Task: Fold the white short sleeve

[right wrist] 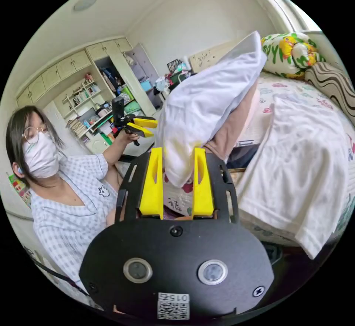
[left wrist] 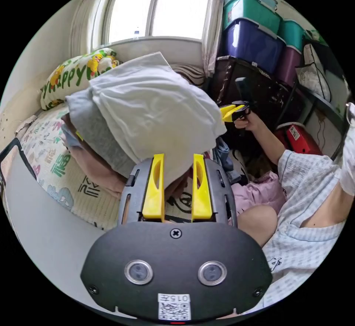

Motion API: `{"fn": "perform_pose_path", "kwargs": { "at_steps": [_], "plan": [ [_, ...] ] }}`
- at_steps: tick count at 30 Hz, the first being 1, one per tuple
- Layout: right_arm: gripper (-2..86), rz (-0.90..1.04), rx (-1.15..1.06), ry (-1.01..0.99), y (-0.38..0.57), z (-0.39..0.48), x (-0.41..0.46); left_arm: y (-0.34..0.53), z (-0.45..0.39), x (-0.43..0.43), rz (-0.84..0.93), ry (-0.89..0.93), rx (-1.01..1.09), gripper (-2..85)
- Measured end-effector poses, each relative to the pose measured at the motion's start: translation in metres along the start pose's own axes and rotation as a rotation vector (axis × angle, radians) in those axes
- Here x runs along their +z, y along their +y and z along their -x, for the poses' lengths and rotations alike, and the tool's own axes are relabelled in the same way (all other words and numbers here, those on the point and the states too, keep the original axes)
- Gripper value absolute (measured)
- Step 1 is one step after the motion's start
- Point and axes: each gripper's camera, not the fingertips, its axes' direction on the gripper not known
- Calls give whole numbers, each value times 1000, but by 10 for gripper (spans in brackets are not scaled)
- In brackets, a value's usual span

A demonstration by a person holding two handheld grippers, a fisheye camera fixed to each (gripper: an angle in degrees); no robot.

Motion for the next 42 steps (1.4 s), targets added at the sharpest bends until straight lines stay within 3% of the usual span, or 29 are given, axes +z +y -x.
{"fn": "perform_pose_path", "kwargs": {
  "at_steps": [4, 7, 12, 15, 18, 21, 29, 34, 36, 40, 42],
  "plan": [
    [60, -46, -30, 69, -20, 30, -3, -12, 8, -7, 8, 30, -22, 41],
    [45, -216, -90, 47, -34, 69, -30, -13, 18, -45, -78, 115, -50, 8],
    [6, -444, -134, 39, -68, 135, -51, 6, 38, -182, -485, 278, -147, -5],
    [2, -544, -245, -97, -85, 184, -42, 36, 42, -267, -684, 357, -138, -7],
    [0, -585, -346, -162, -104, 239, -20, 71, 35, -346, -808, 399, -106, -8],
    [0, -610, -391, -211, -119, 285, 15, 108, 14, -418, -881, 315, -69, -8],
    [2, -471, -169, -535, -157, 294, 170, 187, 20, -539, -907, 172, -78, -7],
    [9, -254, -78, -343, -173, 283, 283, 229, 65, -534, -792, 96, -245, -7],
    [18, -187, -49, -219, -162, 269, 324, 253, 90, -526, -723, 72, -402, -7],
    [39, -140, -8, -280, -159, 261, 347, 265, 113, -527, -714, 179, -480, -7],
    [54, -177, -94, -262, -166, 290, 341, 267, 112, -541, -754, 208, -460, -7]
  ]
}}
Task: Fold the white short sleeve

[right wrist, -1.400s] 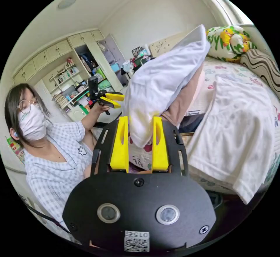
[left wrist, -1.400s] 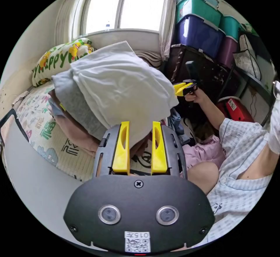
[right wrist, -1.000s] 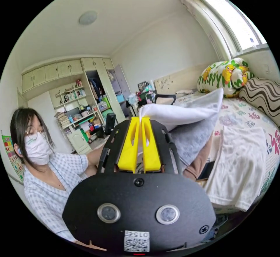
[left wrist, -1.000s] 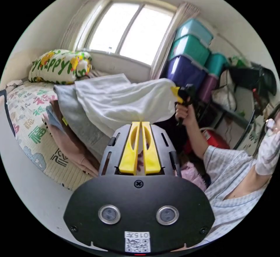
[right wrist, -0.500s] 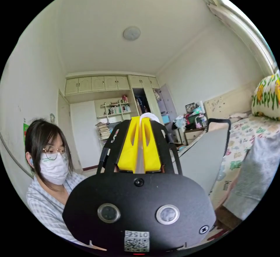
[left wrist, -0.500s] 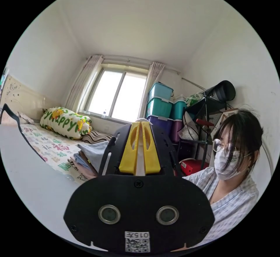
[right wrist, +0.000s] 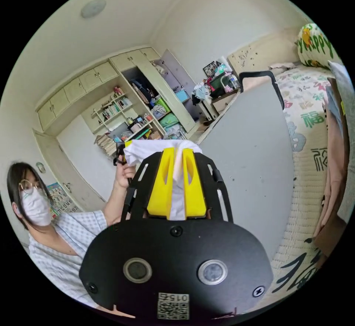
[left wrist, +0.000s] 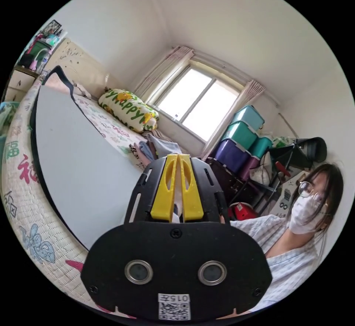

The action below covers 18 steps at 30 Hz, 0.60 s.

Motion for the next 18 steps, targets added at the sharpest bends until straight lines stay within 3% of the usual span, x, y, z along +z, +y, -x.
{"fn": "perform_pose_path", "kwargs": {
  "at_steps": [6, 10, 13, 18],
  "plan": [
    [74, -59, -118, 175, -8, 52, 1, -19, -17, -23, -41, -40, -4, -7],
    [71, -110, -79, 285, -6, 46, -12, -26, -21, -23, -29, -101, -44, -7],
    [62, -124, -165, 117, -10, 64, -11, -31, -25, -13, -7, -86, -61, -7],
    [80, 194, -252, -90, -22, 100, 82, -41, -36, 13, 2, -20, -79, -7]
  ]
}}
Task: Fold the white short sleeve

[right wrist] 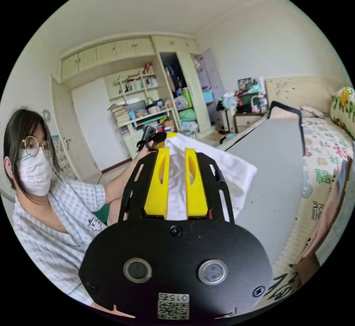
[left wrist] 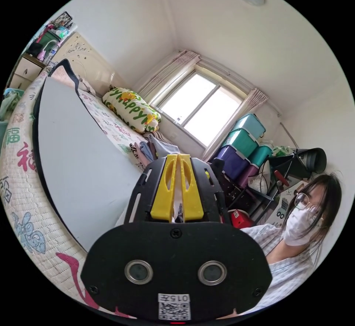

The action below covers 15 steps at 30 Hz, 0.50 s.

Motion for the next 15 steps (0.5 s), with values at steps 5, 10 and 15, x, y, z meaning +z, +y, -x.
{"fn": "perform_pose_path", "kwargs": {
  "at_steps": [5, 10, 15],
  "plan": [
    [99, 40, 74, -21, -5, -13, 34, -6, -18, 20, 18, 31, 16, -7],
    [86, -62, 92, -93, -3, -20, 23, -8, -36, 28, 30, 15, 39, -8],
    [93, -94, 130, -194, 0, -29, 11, -6, -50, 29, 39, -12, 48, -7]
  ]
}}
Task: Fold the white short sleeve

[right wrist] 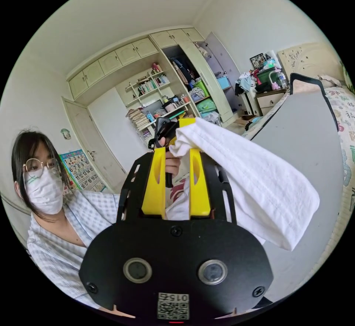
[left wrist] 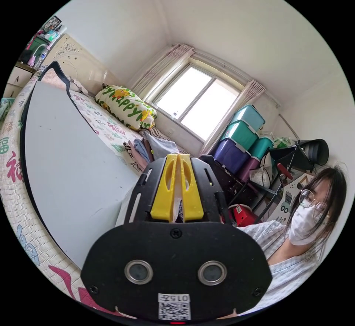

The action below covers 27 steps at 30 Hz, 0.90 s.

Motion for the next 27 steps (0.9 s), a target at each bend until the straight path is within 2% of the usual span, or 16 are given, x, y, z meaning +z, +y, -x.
{"fn": "perform_pose_path", "kwargs": {
  "at_steps": [6, 13, 19, 24, 27],
  "plan": [
    [13, 19, -48, 72, -1, 4, -6, 2, -16, 2, 12, -12, 11, -7],
    [0, -66, -45, 103, 7, 1, -54, 6, -23, -25, -57, -51, -15, -8],
    [-1, -298, -38, 193, 29, 8, -149, 15, -31, -78, -191, -134, -51, -8],
    [-1, -636, -11, 285, 67, 21, -255, 25, -60, -139, -380, -185, -16, -8],
    [-1, -664, -33, 341, 70, 34, -286, 25, -80, -158, -419, -148, 50, -8]
  ]
}}
